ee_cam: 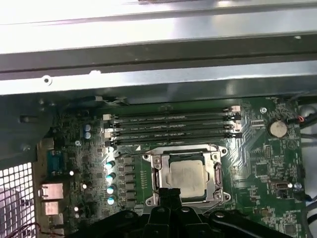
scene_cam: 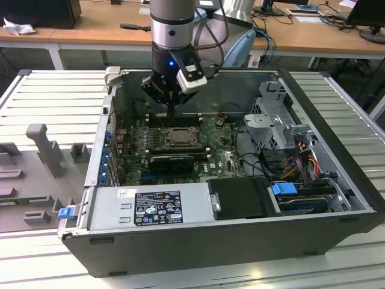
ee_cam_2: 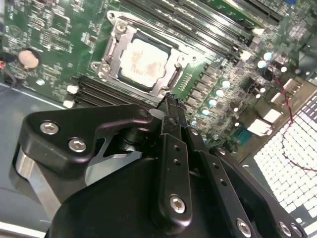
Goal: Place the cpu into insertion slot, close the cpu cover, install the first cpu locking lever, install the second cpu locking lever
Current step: 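Install the first cpu locking lever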
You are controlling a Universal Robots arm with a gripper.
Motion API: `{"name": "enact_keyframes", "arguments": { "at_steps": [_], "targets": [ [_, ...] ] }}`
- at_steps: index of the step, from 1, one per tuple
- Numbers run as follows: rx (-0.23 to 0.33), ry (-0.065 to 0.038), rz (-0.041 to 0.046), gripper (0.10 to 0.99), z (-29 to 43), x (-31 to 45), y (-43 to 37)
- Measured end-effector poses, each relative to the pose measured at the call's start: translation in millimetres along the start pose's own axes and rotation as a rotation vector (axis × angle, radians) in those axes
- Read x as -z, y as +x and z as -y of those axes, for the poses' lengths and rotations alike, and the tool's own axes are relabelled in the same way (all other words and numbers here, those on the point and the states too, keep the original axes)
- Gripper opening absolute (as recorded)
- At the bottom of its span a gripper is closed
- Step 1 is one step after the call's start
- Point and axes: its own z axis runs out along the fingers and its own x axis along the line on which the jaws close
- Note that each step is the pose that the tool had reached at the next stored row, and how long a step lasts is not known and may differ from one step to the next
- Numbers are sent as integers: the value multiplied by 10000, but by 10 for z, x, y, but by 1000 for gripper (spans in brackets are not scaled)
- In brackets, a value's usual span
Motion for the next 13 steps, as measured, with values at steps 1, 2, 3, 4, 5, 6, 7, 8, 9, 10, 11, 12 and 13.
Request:
{"name": "enact_keyframes", "arguments": {
  "at_steps": [1, 2, 3, 4, 5, 6, 7, 8, 9, 10, 11, 12, 13],
  "targets": [
    [0, -3, 24, 106, 6, -15, 76],
    [2, -5, 46, 106, 11, -29, 149],
    [0, -7, 64, 106, 16, -40, 214],
    [3, -8, 75, 106, 20, -48, 262],
    [1, -8, 91, 106, 25, -59, 343],
    [3, -9, 98, 106, 27, -64, 372],
    [2, -9, 108, 106, 26, -70, 410],
    [1, -15, 123, 106, 19, -84, 449],
    [3, -11, 126, 106, 8, -95, 468],
    [3, -11, 131, 106, -14, -112, 494],
    [2, -11, 132, 106, -44, -125, 508],
    [6, -11, 131, 106, -85, -138, 516],
    [7, -11, 131, 106, -120, -148, 520]
  ]
}}
